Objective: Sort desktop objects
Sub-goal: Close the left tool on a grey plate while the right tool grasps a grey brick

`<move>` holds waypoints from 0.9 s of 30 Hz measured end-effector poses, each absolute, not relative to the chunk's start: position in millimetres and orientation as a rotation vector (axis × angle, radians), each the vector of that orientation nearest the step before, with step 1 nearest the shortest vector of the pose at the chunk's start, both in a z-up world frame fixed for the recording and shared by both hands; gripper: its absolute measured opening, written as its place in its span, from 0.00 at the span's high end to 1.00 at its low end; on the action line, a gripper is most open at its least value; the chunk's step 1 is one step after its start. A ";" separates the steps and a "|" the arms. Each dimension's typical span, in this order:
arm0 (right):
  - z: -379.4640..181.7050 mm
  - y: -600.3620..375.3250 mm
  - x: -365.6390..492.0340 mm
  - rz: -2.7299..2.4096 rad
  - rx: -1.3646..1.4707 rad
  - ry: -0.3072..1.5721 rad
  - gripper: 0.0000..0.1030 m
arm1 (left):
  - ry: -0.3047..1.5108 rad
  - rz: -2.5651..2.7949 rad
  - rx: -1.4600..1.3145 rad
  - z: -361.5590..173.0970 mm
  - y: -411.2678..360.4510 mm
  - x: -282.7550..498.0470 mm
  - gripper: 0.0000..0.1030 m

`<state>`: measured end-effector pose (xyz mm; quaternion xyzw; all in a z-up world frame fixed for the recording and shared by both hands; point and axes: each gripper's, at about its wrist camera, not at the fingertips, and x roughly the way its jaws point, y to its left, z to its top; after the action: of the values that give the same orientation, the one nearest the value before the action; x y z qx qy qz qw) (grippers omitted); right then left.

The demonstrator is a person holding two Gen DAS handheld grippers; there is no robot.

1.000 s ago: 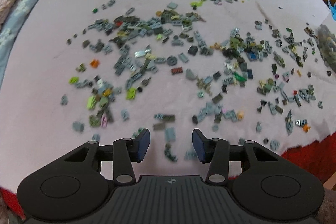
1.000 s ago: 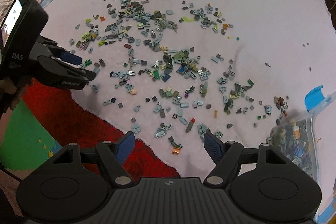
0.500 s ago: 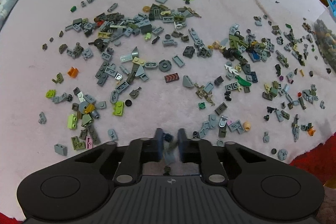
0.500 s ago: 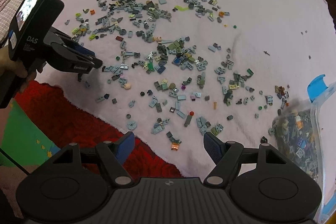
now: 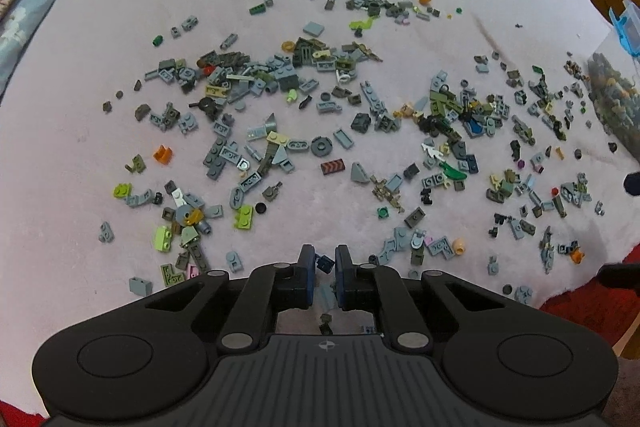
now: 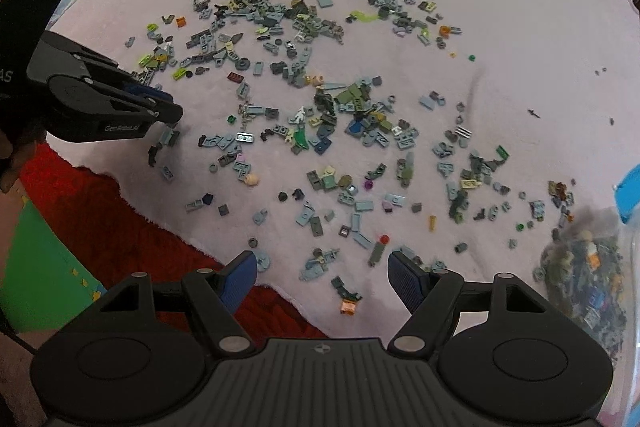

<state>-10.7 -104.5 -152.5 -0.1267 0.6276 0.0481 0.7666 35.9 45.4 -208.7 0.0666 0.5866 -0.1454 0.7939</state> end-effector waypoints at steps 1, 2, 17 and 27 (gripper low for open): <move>-153.1 -103.8 -10.8 0.108 -0.277 1.363 0.28 | 1.260 -0.306 0.142 -209.3 45.3 37.1 0.88; -153.8 -103.1 -10.8 0.111 -0.279 1.363 0.28 | 1.263 -0.291 0.139 -211.2 45.6 38.9 0.87; -161.4 -111.5 -13.5 0.076 -0.245 1.386 0.28 | 1.311 -0.242 0.113 -229.6 56.3 44.2 0.72; -166.7 -110.8 -12.3 0.070 -0.237 1.399 0.28 | 1.325 -0.282 0.168 -238.4 58.1 44.7 0.84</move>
<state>-12.3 -110.8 -166.7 -0.1087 0.6421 0.0320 0.7582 44.7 58.1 -238.4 0.0777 0.6122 -0.1304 0.7760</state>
